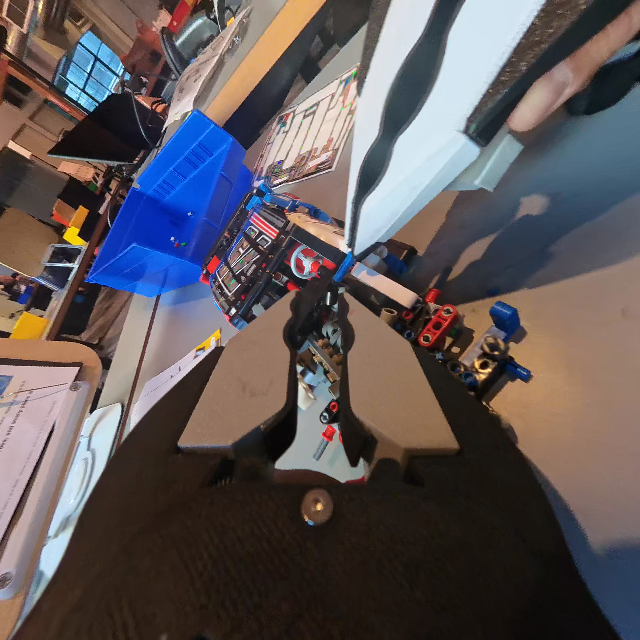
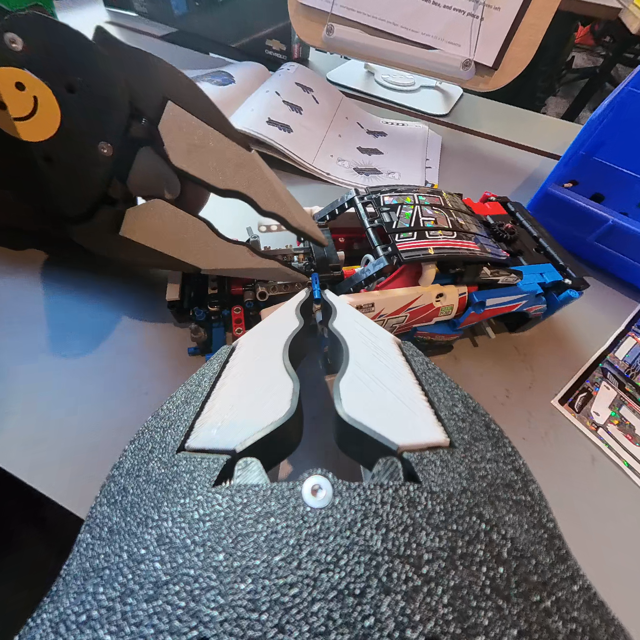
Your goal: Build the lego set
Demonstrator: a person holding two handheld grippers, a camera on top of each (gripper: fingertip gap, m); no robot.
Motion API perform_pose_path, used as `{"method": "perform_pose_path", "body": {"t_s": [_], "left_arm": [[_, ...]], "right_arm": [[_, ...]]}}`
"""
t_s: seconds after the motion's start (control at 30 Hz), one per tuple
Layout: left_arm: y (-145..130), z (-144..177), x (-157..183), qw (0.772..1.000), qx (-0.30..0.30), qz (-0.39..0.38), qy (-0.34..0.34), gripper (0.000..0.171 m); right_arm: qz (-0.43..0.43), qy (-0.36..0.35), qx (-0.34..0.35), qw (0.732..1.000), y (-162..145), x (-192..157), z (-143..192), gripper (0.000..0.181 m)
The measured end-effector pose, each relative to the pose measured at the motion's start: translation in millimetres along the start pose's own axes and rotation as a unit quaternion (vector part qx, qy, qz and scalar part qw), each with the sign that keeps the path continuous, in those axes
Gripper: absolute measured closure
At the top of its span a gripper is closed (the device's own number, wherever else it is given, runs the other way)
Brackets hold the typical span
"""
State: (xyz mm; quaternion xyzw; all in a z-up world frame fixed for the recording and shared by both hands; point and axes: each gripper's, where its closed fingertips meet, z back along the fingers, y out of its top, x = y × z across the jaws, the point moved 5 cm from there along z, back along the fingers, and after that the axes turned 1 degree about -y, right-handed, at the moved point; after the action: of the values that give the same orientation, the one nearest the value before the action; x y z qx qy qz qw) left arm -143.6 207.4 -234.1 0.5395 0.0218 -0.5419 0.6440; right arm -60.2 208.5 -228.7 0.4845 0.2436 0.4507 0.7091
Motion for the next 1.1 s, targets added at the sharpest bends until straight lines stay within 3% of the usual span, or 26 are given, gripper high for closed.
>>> {"method": "perform_pose_path", "body": {"t_s": [0.13, 0.27, 0.4, 0.6, 0.7, 0.8, 0.87, 0.97, 1.1], "left_arm": [[1.2, 1.1, 4.8, 0.999, -0.01, -0.029, 0.016, 0.16], [1.1, 0.8, 3.6, 1.0, -0.01, 0.0, -0.002, 0.162], [0.3, 1.3, -0.3, 0.994, 0.008, 0.093, -0.048, 0.162], [-5.5, 4.0, -6.4, 0.965, 0.027, 0.232, -0.115, 0.171], [-7.8, 5.7, -7.0, 0.976, 0.019, 0.196, -0.089, 0.171], [1.2, 7.5, -5.6, 0.994, 0.011, 0.103, -0.027, 0.157], [7.4, 6.7, -0.1, 0.998, 0.007, 0.055, -0.007, 0.159], [9.5, 4.1, 5.6, 0.999, 0.0, 0.041, -0.001, 0.171], [9.9, 2.8, 3.6, 0.998, -0.006, 0.055, 0.006, 0.169]], "right_arm": [[0.001, 0.002, 0.001, 1.0, 1.0, 0.1, 0.1, 0.177], [0.001, 0.004, 0.001, 1.0, 0.7, 0.2, 0.2, 0.177], [0.004, 0.003, 0.009, 1.0, 4.1, 2.6, 3.1, 0.177], [0.002, 0.008, 0.013, 1.0, 7.3, 6.3, 6.3, 0.177], [0.006, 0.009, 0.012, 1.0, 6.6, 4.9, 5.0, 0.177], [0.002, 0.011, 0.013, 1.0, 6.9, 5.4, 5.0, 0.177], [-0.001, 0.011, 0.014, 1.0, 6.5, 6.2, 5.2, 0.177], [-0.001, 0.01, 0.016, 1.0, 6.9, 6.7, 6.8, 0.177], [-0.001, 0.012, 0.016, 1.0, 6.9, 5.7, 7.1, 0.177]]}}
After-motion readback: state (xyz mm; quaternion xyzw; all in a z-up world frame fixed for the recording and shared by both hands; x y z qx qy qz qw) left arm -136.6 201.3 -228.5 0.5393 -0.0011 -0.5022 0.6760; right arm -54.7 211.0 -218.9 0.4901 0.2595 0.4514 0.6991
